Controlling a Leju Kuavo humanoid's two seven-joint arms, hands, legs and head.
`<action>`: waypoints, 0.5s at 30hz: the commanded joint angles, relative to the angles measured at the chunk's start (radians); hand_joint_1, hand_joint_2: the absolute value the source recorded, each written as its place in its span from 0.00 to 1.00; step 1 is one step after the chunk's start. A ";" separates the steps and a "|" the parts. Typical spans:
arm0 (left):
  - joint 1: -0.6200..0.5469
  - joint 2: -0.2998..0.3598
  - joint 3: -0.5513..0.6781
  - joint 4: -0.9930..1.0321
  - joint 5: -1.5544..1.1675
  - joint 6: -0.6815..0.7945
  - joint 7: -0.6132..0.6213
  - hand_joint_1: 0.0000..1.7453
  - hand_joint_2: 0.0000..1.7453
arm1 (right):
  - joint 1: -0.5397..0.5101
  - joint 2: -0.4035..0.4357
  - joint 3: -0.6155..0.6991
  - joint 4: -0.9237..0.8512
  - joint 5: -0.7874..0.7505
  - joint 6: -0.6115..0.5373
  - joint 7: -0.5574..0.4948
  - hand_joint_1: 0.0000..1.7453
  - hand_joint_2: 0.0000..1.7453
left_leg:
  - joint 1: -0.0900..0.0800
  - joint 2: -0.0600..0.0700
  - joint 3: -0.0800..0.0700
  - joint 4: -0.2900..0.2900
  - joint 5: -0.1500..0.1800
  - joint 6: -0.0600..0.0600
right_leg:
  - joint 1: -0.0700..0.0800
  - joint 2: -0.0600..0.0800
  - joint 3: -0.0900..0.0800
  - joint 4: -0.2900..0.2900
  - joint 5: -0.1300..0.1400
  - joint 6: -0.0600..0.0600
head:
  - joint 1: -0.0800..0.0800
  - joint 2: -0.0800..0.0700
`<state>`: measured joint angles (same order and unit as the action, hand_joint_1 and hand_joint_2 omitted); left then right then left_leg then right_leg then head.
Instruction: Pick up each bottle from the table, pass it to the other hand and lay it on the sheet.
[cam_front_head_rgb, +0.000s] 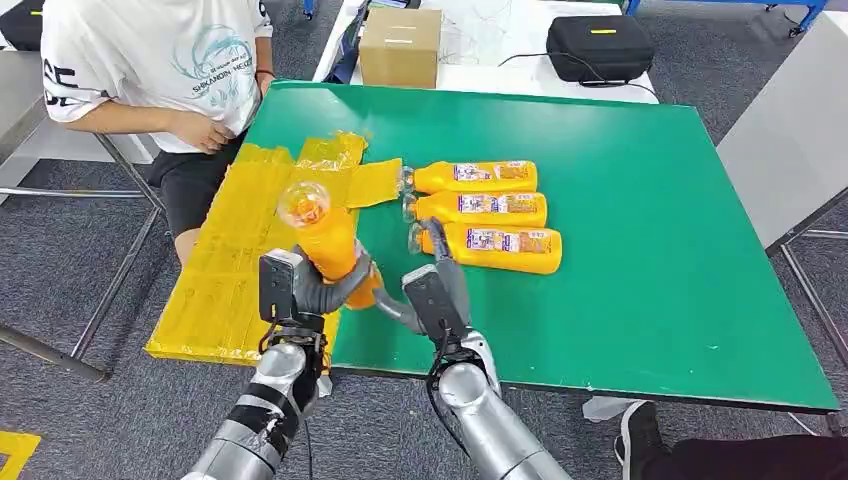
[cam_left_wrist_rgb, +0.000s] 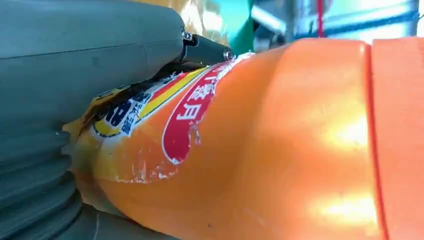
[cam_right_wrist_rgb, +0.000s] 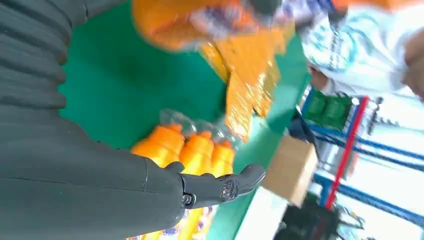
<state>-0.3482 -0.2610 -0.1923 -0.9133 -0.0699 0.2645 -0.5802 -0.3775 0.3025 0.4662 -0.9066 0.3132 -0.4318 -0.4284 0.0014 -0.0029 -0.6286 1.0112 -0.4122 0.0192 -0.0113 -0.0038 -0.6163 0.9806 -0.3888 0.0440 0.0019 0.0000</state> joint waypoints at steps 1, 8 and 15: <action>-0.115 0.125 0.041 0.056 -0.232 0.171 -0.010 1.00 1.00 | 0.026 -0.077 -0.074 -0.176 -0.017 -0.005 0.002 0.00 1.00 | 0.001 -0.001 0.002 0.000 0.000 -0.001 | 0.001 -0.001 0.002 0.000 -0.001 -0.001 | 0.000 0.000; -0.181 0.185 0.014 0.183 -0.484 0.325 0.018 1.00 1.00 | 0.030 -0.087 -0.107 -0.194 -0.040 -0.001 -0.008 0.00 1.00 | 0.001 -0.001 0.002 -0.001 0.000 -0.001 | 0.001 -0.001 0.002 0.000 0.000 -0.001 | 0.000 0.000; -0.286 0.276 -0.067 0.506 -0.812 0.362 0.102 1.00 1.00 | 0.013 -0.098 -0.127 -0.158 -0.085 0.054 -0.039 0.00 1.00 | 0.001 0.001 0.009 -0.001 -0.002 -0.002 | 0.001 0.001 0.008 0.000 -0.002 -0.003 | 0.000 0.000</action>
<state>-0.4921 -0.0987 -0.1610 -0.7735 -0.7016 0.6202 -0.5307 -0.3317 0.2411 0.3735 -1.0956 0.2484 -0.4143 -0.4474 0.0015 -0.0027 -0.6285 1.0112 -0.4116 0.0190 -0.0113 -0.0036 -0.6164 0.9808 -0.3886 0.0439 0.0019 0.0000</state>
